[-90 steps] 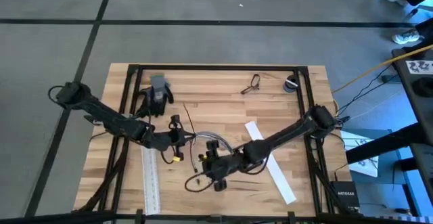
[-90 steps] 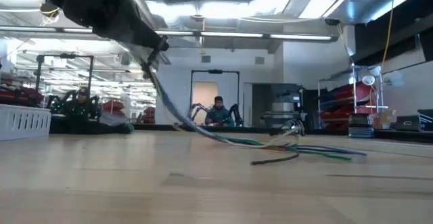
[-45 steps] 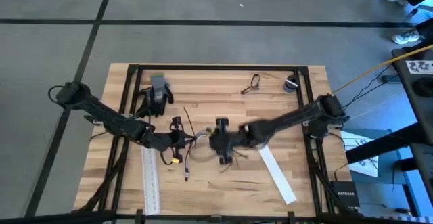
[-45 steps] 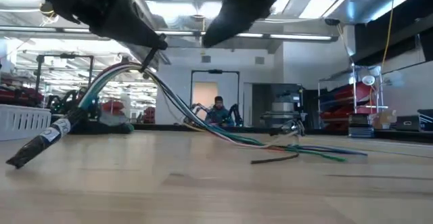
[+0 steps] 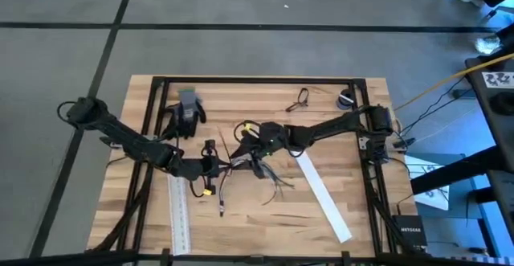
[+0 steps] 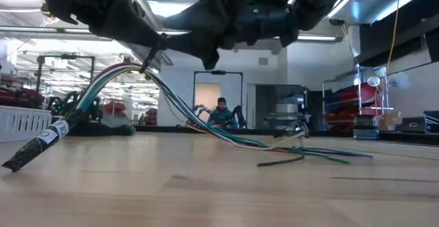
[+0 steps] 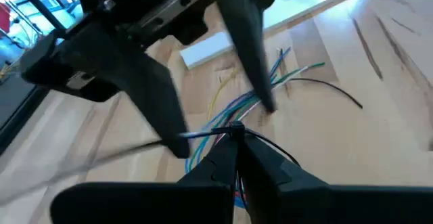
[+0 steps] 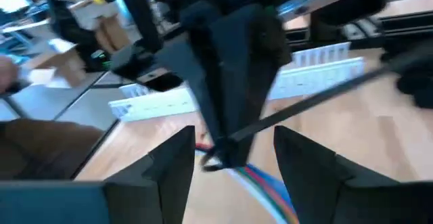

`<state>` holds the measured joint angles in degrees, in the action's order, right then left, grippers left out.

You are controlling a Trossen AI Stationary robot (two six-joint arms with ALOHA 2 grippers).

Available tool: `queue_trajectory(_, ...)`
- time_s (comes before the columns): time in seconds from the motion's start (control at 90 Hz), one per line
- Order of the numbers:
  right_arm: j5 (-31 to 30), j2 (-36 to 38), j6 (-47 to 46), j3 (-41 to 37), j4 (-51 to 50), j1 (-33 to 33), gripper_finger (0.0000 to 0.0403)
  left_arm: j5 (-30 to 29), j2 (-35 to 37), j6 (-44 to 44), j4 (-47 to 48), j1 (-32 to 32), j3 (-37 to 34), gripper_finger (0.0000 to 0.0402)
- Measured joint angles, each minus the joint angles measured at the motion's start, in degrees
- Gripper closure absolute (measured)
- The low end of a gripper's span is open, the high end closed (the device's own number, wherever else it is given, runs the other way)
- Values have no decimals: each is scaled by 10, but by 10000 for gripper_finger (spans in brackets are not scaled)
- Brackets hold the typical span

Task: Ziptie cables
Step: Put the black zip tie on the cable wires

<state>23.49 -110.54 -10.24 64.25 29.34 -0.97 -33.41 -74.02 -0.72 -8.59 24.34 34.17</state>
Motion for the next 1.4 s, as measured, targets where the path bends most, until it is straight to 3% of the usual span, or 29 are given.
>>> queue_trajectory(0.233,14,0,-1,0,22,-1,230,0,0,-1,-2,0,0,402)
queue_trajectory(0.578,-14,-3,5,0,24,-4,326,0,0,-4,-3,0,0,402)
queue_trajectory(0.8,-16,-25,81,0,45,-9,394,8,0,-5,-1,0,-1,402)
queue_trajectory(1.067,-92,-25,156,5,40,-19,402,15,-26,-6,-11,4,-1,402)
queue_trajectory(1.4,-274,39,271,7,-42,-29,403,26,-122,-9,-17,40,0,402)
